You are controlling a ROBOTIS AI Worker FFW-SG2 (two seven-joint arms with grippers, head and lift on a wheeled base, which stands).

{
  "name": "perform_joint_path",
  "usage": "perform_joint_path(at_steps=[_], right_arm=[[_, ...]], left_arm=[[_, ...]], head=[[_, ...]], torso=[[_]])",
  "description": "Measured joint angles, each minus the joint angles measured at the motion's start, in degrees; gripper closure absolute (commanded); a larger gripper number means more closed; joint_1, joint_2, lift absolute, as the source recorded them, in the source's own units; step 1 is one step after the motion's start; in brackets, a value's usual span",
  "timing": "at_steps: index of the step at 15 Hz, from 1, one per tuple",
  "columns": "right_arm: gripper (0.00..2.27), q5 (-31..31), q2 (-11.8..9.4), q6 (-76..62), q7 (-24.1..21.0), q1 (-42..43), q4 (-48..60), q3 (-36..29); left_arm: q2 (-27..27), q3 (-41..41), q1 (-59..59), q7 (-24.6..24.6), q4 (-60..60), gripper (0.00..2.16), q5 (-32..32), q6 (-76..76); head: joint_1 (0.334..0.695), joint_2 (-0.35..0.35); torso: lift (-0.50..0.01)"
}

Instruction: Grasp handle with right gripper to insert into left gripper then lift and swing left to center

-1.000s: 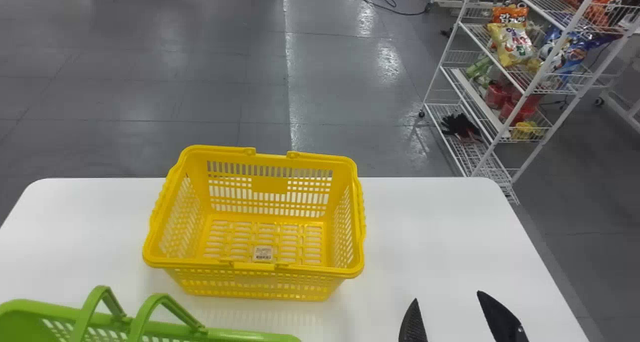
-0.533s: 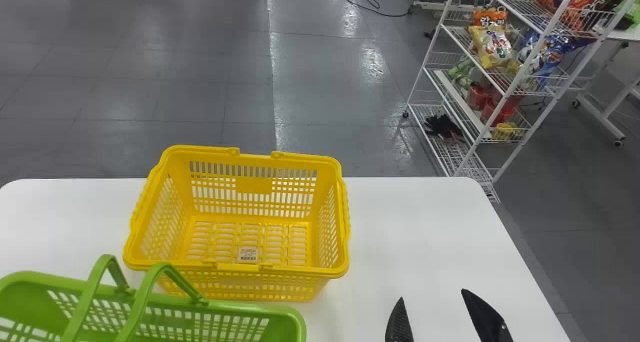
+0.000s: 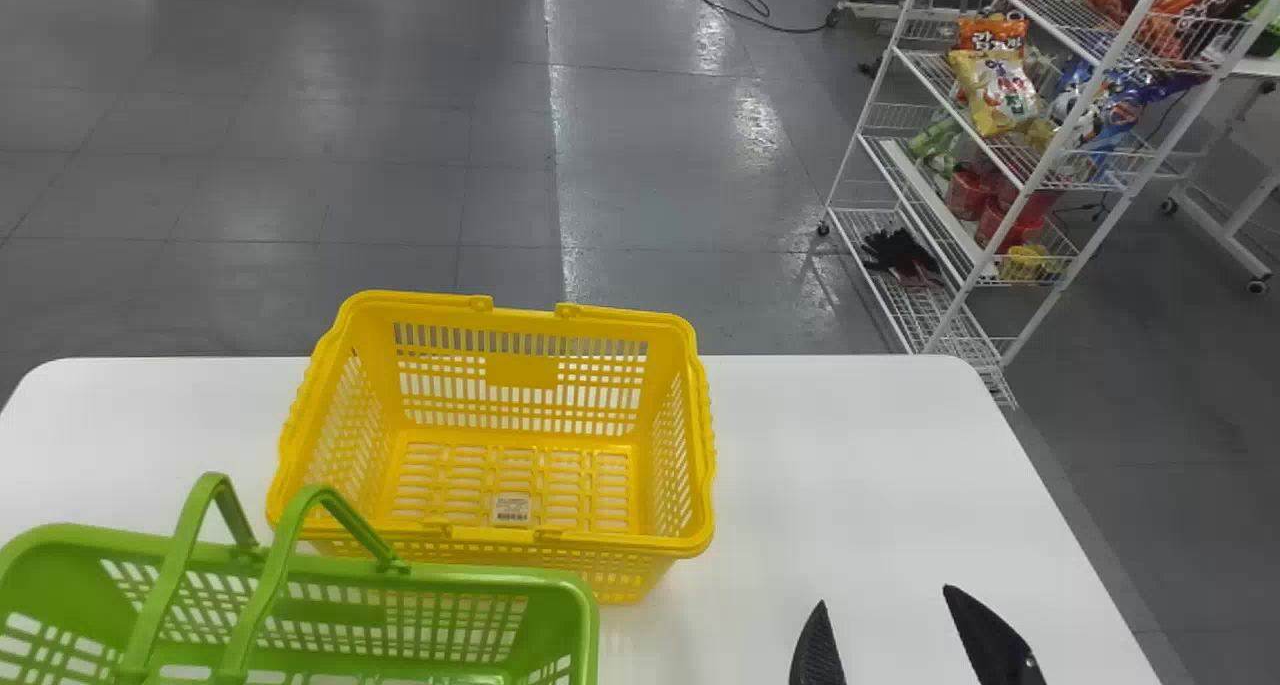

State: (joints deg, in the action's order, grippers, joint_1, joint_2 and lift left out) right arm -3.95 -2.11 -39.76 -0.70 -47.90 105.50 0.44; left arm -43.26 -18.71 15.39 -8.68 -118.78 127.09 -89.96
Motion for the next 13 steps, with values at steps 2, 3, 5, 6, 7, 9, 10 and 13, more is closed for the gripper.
perform_joint_path(at_steps=[2,3,5,6,7,9,10,13], right_arm=[[0.14,0.0,0.0,0.0,0.0,0.0,-0.1,0.0],[0.14,0.0,0.0,0.0,0.0,0.0,-0.1,0.0],[0.14,0.0,0.0,0.0,0.0,0.0,-0.1,0.1],[0.14,0.0,0.0,0.1,0.0,0.0,-0.2,0.1],[0.14,0.0,0.0,0.1,0.0,0.0,-0.2,0.1],[0.14,0.0,0.0,0.2,0.0,0.0,-0.3,0.1],[0.14,0.0,0.0,0.2,0.0,0.0,-0.3,0.1],[0.14,0.0,0.0,0.2,0.1,0.0,-0.5,0.1]], left_arm=[[0.0,-0.4,0.0,-0.9,0.1,2.13,0.2,0.0],[0.1,-0.6,0.1,-1.5,0.2,2.13,0.4,0.0],[0.3,-0.8,0.2,-2.7,0.2,2.13,0.9,0.0],[0.3,-0.9,0.3,-3.0,0.2,2.13,1.1,0.0],[0.3,-1.0,0.3,-3.3,0.2,2.13,1.2,0.0],[0.3,-1.3,0.5,-4.3,0.2,2.13,1.5,0.0],[0.3,-1.6,0.7,-4.7,0.2,2.13,1.6,0.0],[0.3,-2.3,1.2,-5.2,0.2,2.13,1.9,0.0]], head=[[0.695,-0.148],[0.695,-0.142],[0.695,-0.138],[0.695,-0.137],[0.695,-0.136],[0.695,-0.131],[0.695,-0.128],[0.695,-0.12]], torso=[[-0.093],[-0.093],[-0.093],[-0.093],[-0.093],[-0.093],[-0.093],[-0.093]])
